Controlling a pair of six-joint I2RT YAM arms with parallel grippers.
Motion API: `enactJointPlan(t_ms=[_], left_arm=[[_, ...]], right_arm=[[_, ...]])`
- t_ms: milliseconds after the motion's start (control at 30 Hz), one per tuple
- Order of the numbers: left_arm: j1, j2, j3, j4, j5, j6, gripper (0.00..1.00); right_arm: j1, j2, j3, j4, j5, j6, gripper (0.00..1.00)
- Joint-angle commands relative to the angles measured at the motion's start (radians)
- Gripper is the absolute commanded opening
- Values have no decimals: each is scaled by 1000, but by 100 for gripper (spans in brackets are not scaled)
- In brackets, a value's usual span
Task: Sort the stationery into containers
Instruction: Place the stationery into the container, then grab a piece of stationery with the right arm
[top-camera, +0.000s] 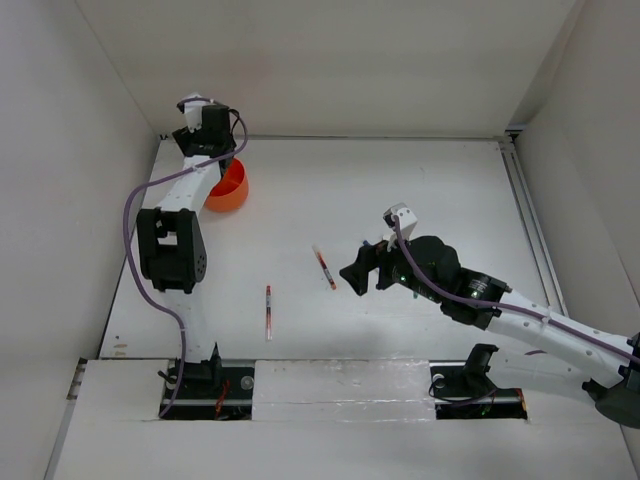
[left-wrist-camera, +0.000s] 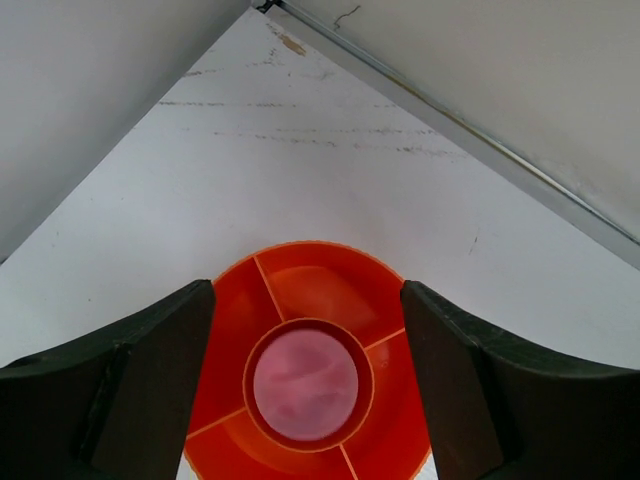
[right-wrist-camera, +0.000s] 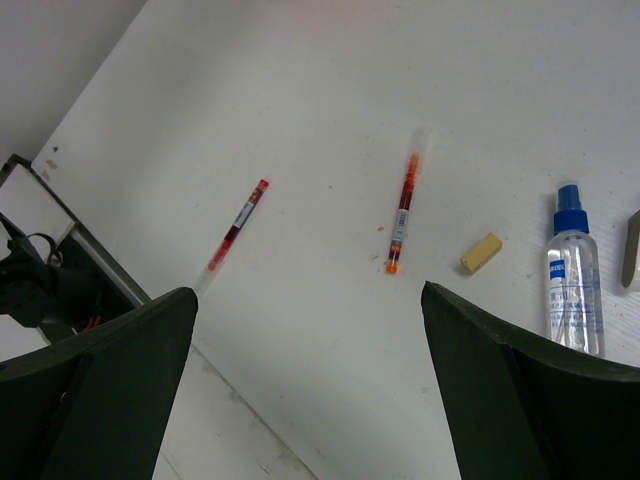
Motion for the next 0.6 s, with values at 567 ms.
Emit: enactJointPlan(t_ms=[567], left_arm=[[-103,-331,237,-362,201,-126,100]], right_arm=[[-10,373,93,-133,301,224,82]])
